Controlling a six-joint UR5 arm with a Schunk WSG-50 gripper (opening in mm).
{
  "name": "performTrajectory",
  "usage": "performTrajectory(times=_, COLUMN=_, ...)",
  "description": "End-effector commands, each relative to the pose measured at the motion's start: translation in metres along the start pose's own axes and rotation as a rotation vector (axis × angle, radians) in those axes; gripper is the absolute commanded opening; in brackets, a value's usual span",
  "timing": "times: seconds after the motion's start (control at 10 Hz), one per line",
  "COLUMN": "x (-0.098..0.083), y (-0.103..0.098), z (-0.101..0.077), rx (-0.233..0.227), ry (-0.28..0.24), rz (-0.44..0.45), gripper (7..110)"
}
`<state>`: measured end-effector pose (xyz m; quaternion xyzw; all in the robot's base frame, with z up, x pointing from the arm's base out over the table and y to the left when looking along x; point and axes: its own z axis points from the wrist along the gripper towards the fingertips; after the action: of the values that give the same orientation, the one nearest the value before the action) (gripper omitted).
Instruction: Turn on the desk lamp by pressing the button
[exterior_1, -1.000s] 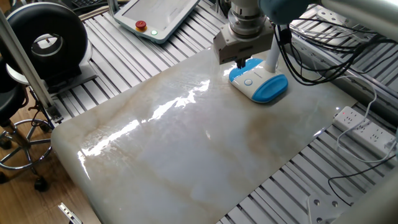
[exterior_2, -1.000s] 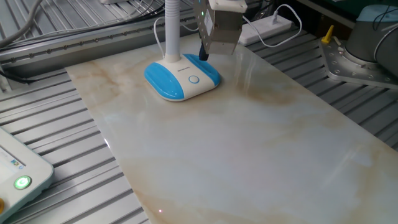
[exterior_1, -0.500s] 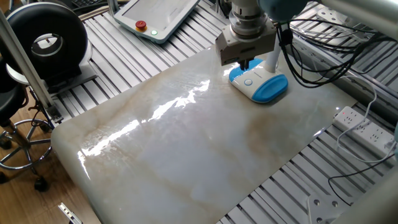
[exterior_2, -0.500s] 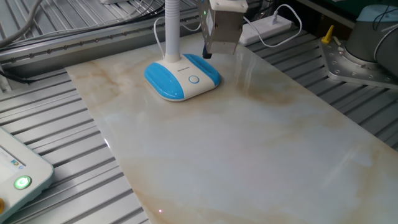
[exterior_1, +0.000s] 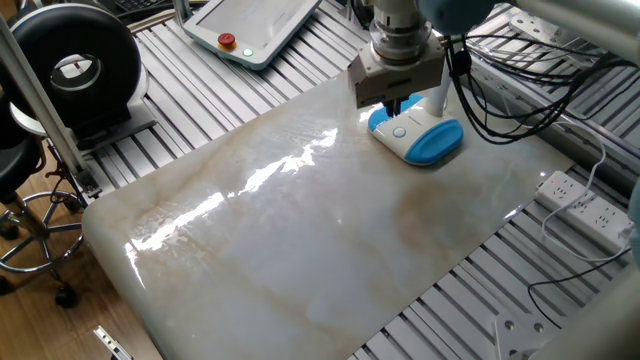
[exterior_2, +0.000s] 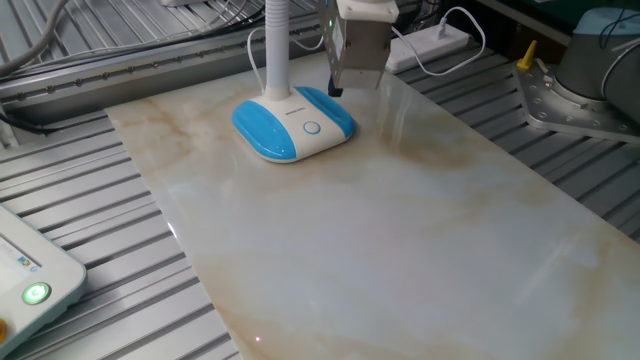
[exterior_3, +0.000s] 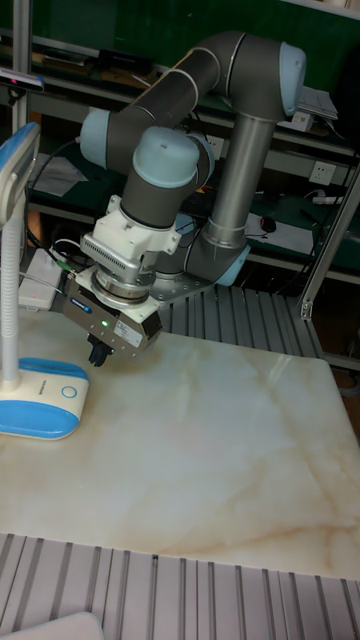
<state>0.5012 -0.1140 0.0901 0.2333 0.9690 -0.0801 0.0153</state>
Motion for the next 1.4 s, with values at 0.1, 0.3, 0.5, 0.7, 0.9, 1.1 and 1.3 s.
performTrajectory(times=0.1, x=-0.001, y=0.002, z=0.020, rx=-0.008, ry=0.000, rz=-0.011, gripper=7)
performTrajectory(times=0.3, x=0.000, y=0.002, z=0.026, rx=-0.002, ry=-0.006, rz=-0.008, gripper=7)
performTrajectory(times=0.5, x=-0.001, y=0.004, z=0.035, rx=-0.010, ry=-0.011, rz=-0.005, gripper=7)
performTrajectory(times=0.7, x=-0.002, y=0.002, z=0.045, rx=-0.007, ry=-0.021, rz=-0.008, gripper=7)
performTrajectory(times=0.9, x=-0.007, y=-0.007, z=0.049, rx=0.016, ry=-0.045, rz=-0.010, gripper=7)
performTrajectory(times=1.1, x=-0.005, y=-0.007, z=0.052, rx=0.012, ry=-0.042, rz=0.016, gripper=7)
performTrajectory(times=1.3, x=-0.007, y=-0.007, z=0.058, rx=0.012, ry=-0.049, rz=0.027, gripper=7)
